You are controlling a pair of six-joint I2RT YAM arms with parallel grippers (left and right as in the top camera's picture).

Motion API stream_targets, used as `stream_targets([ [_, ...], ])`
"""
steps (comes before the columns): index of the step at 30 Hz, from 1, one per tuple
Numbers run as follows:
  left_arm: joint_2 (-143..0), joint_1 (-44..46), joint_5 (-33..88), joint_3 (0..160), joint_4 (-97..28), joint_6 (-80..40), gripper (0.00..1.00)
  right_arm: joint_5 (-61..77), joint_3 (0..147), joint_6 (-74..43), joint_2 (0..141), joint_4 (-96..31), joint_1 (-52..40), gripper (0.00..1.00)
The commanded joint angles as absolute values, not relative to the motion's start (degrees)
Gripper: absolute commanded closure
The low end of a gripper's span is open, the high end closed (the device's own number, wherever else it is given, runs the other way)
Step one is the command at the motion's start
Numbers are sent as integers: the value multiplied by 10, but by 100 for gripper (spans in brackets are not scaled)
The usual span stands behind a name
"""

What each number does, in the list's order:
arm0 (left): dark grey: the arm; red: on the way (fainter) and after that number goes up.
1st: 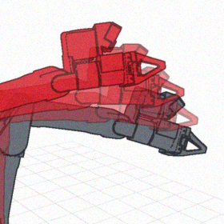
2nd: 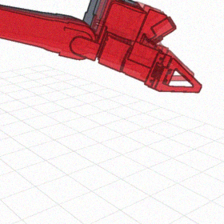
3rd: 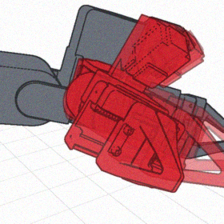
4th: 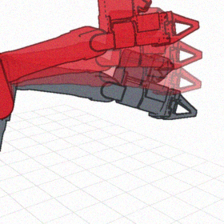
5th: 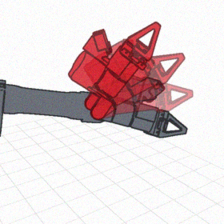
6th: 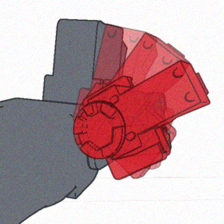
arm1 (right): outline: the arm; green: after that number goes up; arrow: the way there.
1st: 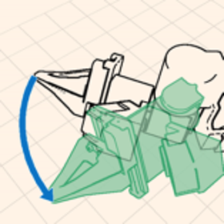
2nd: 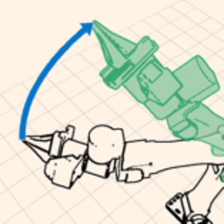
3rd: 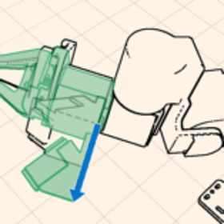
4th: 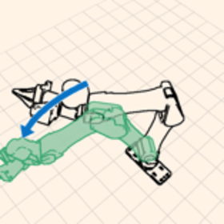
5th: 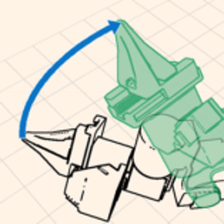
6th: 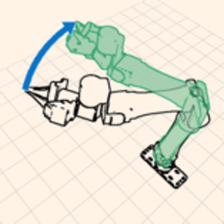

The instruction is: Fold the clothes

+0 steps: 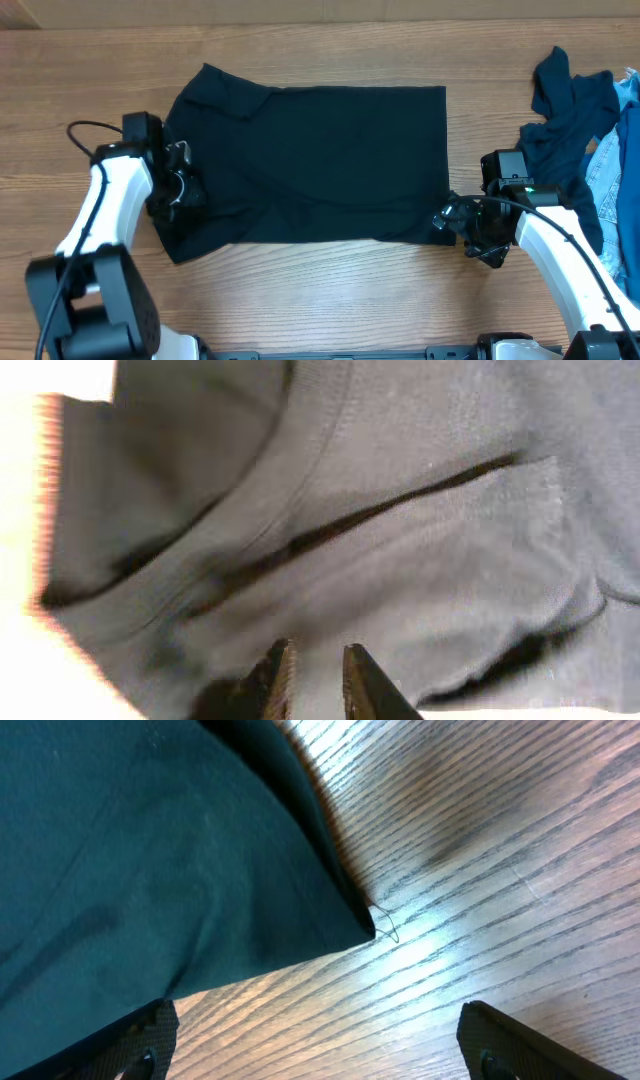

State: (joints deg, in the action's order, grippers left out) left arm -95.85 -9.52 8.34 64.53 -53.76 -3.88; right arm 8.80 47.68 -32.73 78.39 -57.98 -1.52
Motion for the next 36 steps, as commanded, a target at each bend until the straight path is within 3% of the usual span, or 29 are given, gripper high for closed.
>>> stream_targets([
  [1,-899,-99,13,667,-587,-70,68,90,488,-323,786,-578,-13,7],
  [5,-900,-130,9,614,-575,-99,48,90,488,-323,786,-578,-13,7],
  [9,-903,-166,112,556,-491,-46,50,90,488,-323,786,-577,-13,7],
  [13,-909,-165,130,523,-421,-44,47,90,488,-323,786,-577,-13,7],
  [20,-932,-165,151,513,-405,-38,59,90,488,-323,786,-578,-13,7],
  [25,-936,-165,144,514,-397,-22,95,90,488,-323,786,-578,-13,7],
  [36,-917,-165,112,633,-468,-12,96,90,488,-323,786,-573,-13,6],
])
